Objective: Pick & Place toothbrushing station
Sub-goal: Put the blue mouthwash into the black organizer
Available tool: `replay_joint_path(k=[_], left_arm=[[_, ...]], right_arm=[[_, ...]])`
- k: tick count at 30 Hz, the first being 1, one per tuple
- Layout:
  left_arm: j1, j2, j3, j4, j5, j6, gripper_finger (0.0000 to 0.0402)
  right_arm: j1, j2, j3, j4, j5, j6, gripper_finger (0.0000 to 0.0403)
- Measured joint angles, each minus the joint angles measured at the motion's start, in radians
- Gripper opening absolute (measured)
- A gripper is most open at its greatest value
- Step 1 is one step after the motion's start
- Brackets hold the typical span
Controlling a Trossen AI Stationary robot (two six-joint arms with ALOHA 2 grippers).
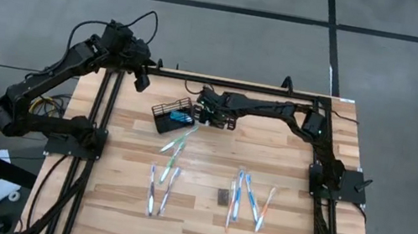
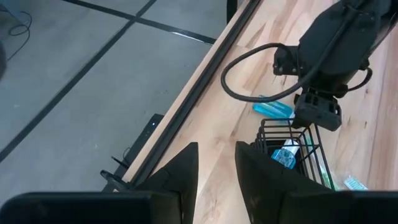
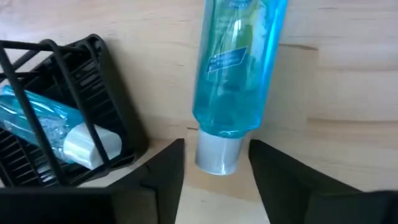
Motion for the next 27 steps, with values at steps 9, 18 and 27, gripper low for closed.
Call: replay_joint_path(k=[9,18,27], left_arm=[[0.0,0.0,0.0,0.002,0.0,0.0,0.01],[0.0,0.0,0.0,0.021,0.0,0.0,0.01],[0.0,0.0,0.0,0.061,0.0,-0.002,0.01]], right_arm=[[-0.01,0.001,-0.001,-0.004,-0.039,-0.05,0.0074],[-0.012,-0.004,-0.002,-0.027,-0.106,-0.092,0.0074],[-0.017,-0.063,-0.006,-0.145,-0.164,-0.154,0.0074]])
